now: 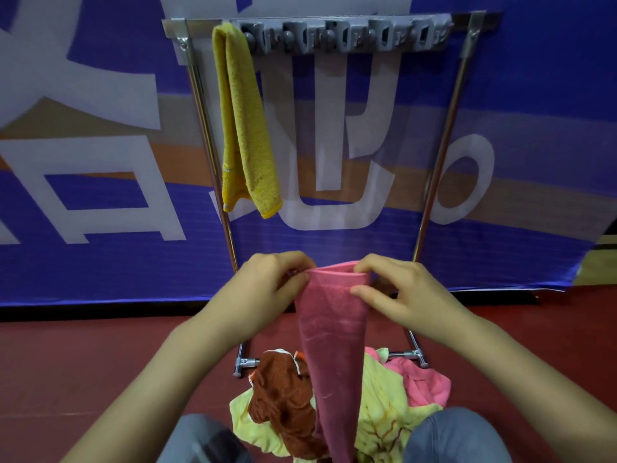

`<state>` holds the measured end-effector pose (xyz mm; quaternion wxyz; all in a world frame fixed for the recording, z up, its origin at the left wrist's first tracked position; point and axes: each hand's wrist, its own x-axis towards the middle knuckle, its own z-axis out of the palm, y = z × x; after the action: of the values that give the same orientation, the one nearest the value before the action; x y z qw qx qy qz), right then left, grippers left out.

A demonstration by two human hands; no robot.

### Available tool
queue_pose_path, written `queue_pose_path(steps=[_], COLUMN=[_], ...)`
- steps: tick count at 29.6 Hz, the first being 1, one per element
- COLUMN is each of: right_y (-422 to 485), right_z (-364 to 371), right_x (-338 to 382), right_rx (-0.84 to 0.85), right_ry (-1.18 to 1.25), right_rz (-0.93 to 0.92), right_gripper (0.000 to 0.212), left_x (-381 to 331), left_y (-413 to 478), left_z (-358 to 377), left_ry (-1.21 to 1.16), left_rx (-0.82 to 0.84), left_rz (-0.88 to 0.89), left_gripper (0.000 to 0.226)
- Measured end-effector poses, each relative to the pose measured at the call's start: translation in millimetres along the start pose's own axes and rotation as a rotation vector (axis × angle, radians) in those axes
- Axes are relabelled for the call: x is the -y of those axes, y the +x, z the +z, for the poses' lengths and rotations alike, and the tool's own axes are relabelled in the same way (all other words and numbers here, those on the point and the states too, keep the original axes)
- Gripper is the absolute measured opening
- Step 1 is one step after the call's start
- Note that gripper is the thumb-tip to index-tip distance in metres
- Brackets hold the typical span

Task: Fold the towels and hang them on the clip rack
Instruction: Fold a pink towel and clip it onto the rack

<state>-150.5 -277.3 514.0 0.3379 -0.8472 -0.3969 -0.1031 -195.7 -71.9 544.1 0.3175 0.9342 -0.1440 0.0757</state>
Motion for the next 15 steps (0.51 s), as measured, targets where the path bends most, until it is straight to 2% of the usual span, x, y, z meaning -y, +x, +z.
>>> queue_pose_path(steps=[3, 6, 11, 15], right_y=[-0.6, -1.0, 1.2, 3.5], right_z=[0.0, -1.7, -6.4, -0.4], right_x=[1.1, 1.6, 6.0, 9.3], right_rx=[-0.054, -0.040, -0.050, -0.110], right_ry=[0.029, 0.085, 0.205, 0.280], right_rz=[0.041, 0.054, 0.102, 0.191], right_gripper=[0.021, 0.011, 0.028, 0.023], left_x=[-4.0, -6.5, -6.8, -3.4], left_y=[0.4, 1.3, 2.7, 5.3], left_z=[-1.5, -2.7, -1.4, 2.1], left_ry=[-0.042, -0.083, -0.121, -0.137], left_rx=[-0.038, -0.036, -0.067, -0.102], left_rz=[0.003, 0.005, -0.016, -0.069], left_gripper=[0.015, 0.015, 0.015, 0.013])
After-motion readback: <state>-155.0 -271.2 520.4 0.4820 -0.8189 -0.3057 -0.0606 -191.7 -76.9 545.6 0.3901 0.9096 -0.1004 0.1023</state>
